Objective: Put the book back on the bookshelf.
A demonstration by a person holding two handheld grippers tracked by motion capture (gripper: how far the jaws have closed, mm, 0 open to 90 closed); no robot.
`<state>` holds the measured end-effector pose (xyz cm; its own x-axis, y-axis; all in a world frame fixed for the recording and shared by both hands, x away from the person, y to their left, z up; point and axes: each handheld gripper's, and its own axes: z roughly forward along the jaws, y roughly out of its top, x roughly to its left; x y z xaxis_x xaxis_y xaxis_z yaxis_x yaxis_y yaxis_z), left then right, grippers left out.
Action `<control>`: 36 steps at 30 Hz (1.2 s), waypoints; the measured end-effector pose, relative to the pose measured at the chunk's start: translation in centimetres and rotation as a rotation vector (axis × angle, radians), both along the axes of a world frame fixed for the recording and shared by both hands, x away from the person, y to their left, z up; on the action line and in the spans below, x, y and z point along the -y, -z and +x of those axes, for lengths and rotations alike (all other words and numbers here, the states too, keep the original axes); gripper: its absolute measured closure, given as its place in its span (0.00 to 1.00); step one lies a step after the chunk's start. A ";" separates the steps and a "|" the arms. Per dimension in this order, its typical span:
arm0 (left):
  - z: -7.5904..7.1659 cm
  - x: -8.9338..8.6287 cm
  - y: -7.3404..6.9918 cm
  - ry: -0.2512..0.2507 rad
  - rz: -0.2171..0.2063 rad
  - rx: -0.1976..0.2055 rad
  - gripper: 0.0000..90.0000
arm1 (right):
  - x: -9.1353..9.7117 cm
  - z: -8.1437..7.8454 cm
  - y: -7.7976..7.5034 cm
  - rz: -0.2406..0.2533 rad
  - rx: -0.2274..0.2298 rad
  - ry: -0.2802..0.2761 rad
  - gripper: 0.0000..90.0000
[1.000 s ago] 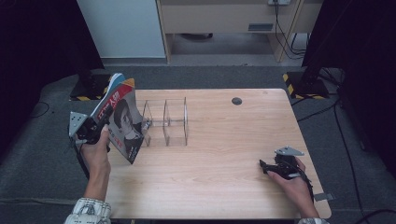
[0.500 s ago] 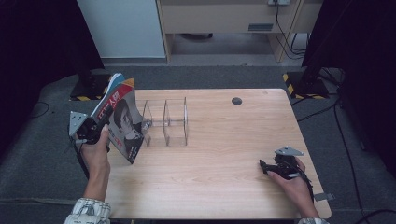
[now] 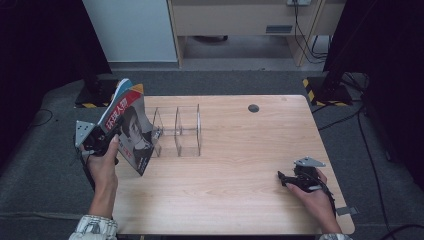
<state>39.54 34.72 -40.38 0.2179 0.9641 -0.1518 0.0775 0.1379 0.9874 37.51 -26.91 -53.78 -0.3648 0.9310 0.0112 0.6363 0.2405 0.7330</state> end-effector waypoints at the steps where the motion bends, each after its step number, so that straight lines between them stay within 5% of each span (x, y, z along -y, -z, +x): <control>1: 0.0 0.0 0.0 0.003 0.000 -0.004 0.65 | 0.0 0.0 0.0 0.000 0.000 0.000 0.21; 28: -1.0 0.2 0.2 0.021 0.039 -0.026 0.22 | 0.0 0.0 0.0 0.000 0.002 0.001 0.21; 36: -1.5 0.1 0.8 0.028 0.048 -0.039 0.17 | 0.0 0.0 0.0 0.000 0.002 0.001 0.21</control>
